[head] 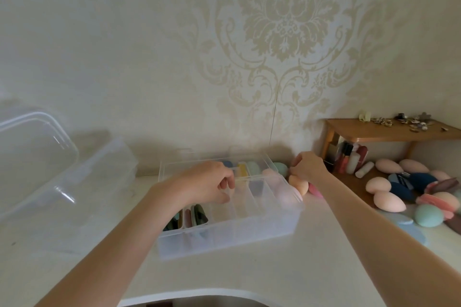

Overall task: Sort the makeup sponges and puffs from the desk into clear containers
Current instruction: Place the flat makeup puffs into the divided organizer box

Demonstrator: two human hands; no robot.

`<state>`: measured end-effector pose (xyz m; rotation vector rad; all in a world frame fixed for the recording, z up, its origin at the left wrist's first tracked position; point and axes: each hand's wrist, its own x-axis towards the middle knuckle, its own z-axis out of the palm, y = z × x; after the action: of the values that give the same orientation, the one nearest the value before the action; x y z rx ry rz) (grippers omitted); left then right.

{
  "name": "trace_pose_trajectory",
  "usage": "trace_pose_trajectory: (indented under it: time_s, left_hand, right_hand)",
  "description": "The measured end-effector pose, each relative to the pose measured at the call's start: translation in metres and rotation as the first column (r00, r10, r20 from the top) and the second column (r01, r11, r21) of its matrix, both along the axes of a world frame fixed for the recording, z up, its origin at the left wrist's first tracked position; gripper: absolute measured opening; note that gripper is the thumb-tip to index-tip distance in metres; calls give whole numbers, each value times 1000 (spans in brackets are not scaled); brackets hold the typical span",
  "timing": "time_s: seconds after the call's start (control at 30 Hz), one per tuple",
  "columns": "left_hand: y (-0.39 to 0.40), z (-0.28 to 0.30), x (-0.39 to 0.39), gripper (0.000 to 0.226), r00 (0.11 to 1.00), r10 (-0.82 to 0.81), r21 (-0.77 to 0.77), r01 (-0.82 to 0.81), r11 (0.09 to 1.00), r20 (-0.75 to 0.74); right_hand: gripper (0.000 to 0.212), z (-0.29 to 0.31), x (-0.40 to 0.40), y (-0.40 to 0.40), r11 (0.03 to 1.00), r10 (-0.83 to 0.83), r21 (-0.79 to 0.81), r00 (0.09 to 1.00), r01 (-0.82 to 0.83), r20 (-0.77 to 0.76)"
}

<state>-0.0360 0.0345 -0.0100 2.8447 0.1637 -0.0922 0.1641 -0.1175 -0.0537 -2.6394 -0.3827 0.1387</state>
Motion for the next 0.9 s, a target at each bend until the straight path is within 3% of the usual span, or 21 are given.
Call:
trace_pose_trajectory:
  time_s: [0.1, 0.23, 0.3, 0.4, 0.5, 0.6, 0.73, 0.83, 0.9]
  left_hand:
    - [-1, -1, 0, 28, 1000, -1, 18, 1, 1000, -9]
    - [-3, 0, -3, 30, 1000, 1, 31, 0, 1000, -14]
    - [-3, -1, -5, 30, 1000, 6, 21, -6, 1000, -14]
    - [-2, -1, -7, 29, 1000, 7, 1, -7, 1000, 1]
    - [3, 0, -10, 28, 999, 23, -43, -22, 999, 38]
    - [10, 2, -17, 26, 995, 67, -80, -62, 995, 69]
    - [19, 4, -28, 16, 993, 82, -95, -74, 993, 85]
    - [21, 3, -35, 12, 993, 75, -72, -69, 995, 87]
    - [21, 3, -40, 19, 994, 81, -36, -79, 996, 67]
  right_hand:
    - [40, 2, -3, 3, 1000, -5, -25, 1000, 5, -10]
    - [35, 1, -3, 7, 997, 0, -72, 1000, -2, -30]
    - [31, 0, -5, 8, 1000, -15, 4, 1000, 15, 4]
    - [25, 6, -7, 0, 967, -116, 237, 989, 91, 96]
    - [28, 27, -11, -13, 926, -109, 376, 973, 25, 204]
    - [32, 59, -32, -15, 873, -29, 475, 962, -108, 271]
    - [29, 81, -87, 0, 762, 269, 581, 956, -285, 117]
    - [19, 71, -130, 13, 716, 456, 534, 881, -449, 130]
    - [15, 59, -149, 22, 744, 497, 436, 855, -507, 149]
